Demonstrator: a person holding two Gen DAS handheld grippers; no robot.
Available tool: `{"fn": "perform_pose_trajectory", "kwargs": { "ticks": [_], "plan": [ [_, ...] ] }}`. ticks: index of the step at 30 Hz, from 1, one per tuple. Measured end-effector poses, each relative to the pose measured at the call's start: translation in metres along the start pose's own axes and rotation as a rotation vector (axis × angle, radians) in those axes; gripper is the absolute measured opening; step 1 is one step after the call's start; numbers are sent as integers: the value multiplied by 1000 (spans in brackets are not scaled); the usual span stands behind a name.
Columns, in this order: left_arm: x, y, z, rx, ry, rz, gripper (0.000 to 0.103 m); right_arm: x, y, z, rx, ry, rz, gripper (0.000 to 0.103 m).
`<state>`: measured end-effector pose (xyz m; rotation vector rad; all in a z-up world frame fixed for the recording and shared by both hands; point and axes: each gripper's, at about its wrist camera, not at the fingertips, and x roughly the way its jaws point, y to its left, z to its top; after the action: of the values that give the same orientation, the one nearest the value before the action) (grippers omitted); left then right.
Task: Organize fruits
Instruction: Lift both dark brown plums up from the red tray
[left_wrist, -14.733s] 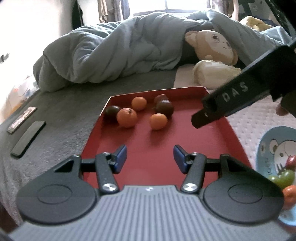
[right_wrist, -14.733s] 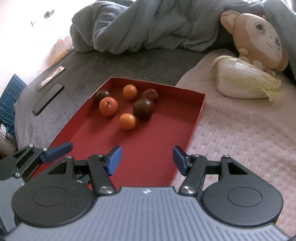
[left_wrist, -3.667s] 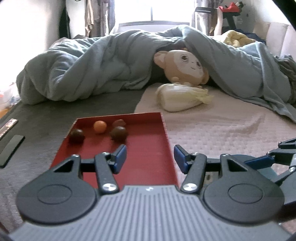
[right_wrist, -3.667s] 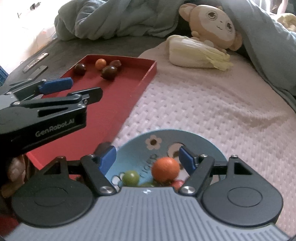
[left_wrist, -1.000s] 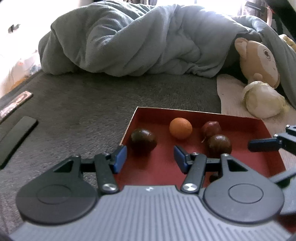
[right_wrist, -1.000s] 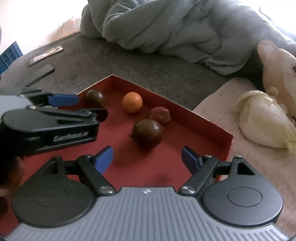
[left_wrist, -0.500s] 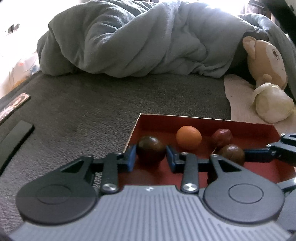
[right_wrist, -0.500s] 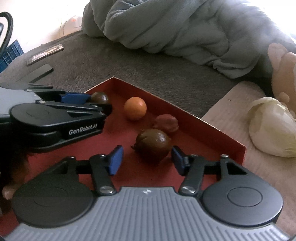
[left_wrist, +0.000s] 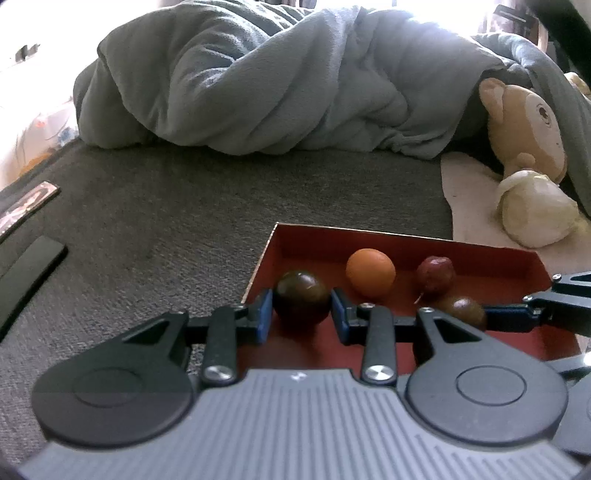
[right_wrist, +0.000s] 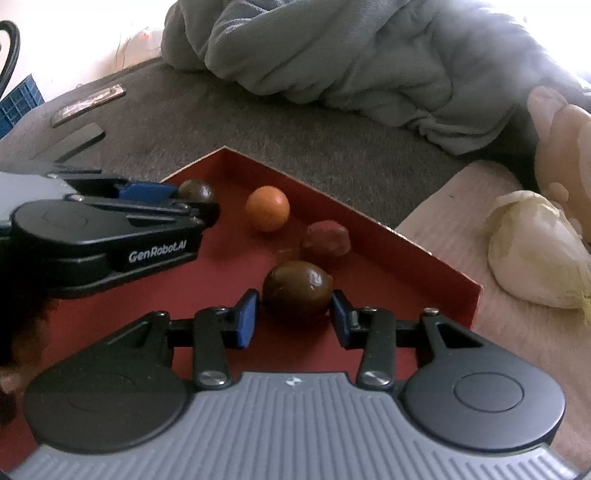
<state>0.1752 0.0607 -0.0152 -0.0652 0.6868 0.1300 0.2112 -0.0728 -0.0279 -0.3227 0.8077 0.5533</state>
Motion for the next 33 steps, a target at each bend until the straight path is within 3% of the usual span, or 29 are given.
{"fn": "perform_pose_trajectory", "kwargs": {
  "ticks": [15, 33],
  "plan": [
    [-22, 2, -15, -17, -4, -16, 37, -38, 4, -26, 20, 69, 17, 48],
    [-64, -11, -41, 23, -9, -40, 37, -106, 26, -60, 20, 81, 24, 48]
  ]
}}
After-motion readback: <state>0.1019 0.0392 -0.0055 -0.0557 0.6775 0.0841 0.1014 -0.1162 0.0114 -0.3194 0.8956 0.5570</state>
